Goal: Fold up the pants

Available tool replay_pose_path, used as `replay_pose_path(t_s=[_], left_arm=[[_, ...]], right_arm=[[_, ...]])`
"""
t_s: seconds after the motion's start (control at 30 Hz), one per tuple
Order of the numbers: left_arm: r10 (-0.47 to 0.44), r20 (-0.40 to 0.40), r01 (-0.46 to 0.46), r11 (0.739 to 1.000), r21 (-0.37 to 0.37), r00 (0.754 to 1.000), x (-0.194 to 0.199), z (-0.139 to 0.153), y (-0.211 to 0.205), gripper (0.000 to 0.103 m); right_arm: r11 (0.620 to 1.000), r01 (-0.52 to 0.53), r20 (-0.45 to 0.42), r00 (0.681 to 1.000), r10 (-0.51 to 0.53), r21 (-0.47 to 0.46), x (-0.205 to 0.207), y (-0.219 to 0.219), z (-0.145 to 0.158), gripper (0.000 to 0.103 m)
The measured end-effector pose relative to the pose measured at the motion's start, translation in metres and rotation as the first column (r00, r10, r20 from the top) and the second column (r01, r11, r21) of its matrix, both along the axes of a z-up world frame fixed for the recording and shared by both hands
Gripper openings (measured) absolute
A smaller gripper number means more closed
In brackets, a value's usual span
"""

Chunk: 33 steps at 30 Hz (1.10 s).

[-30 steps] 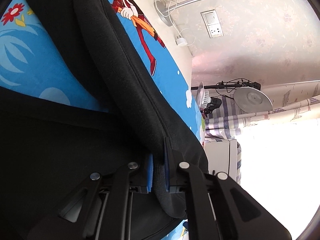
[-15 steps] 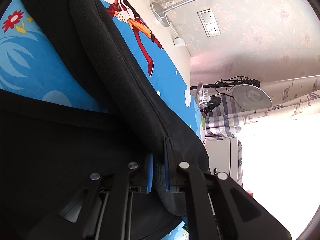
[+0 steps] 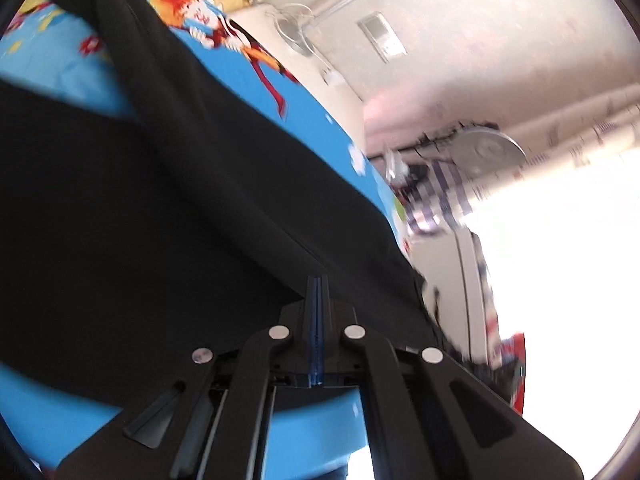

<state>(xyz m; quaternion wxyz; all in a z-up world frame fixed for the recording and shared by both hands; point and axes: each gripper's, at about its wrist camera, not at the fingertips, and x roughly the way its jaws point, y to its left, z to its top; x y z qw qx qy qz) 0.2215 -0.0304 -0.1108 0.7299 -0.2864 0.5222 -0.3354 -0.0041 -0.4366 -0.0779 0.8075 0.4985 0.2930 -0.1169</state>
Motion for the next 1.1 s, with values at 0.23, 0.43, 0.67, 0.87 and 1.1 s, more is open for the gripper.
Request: replay_pose_path(t_s=[0.23,0.43,0.67,0.87,1.1], left_arm=[[0.022,-0.010,-0.022,0.998,0.062,1.000,-0.045,-0.037,0.005,0.013],[0.225,-0.020,-0.225,0.974,0.000,0.974,0.046,-0.043,0.079,0.041],[0.478,-0.087,-0.466,0.876,0.127,0.874,0.189,-0.073,0.148,0.042],[0.454,-0.142,-0.446,0.891,0.086,0.880,0.243,-0.091,0.163,0.022],[0.487,-0.021,-0.478,0.865,0.154,0.873,0.179,-0.018,0.174,0.004]], right_arm=[[1.000,0.017,-0.151,0.988,-0.018,-0.007,-0.003,-0.005,-0.064,0.012],[0.999,0.016,-0.118,0.993,-0.021,-0.044,0.000,-0.006,-0.053,0.012],[0.998,0.017,-0.128,0.992,-0.025,-0.061,0.003,-0.004,-0.047,0.012],[0.996,-0.003,-0.152,0.988,-0.011,-0.091,0.013,-0.004,-0.040,0.012],[0.985,0.049,-0.096,0.993,-0.065,-0.164,0.006,-0.029,0.004,0.011]])
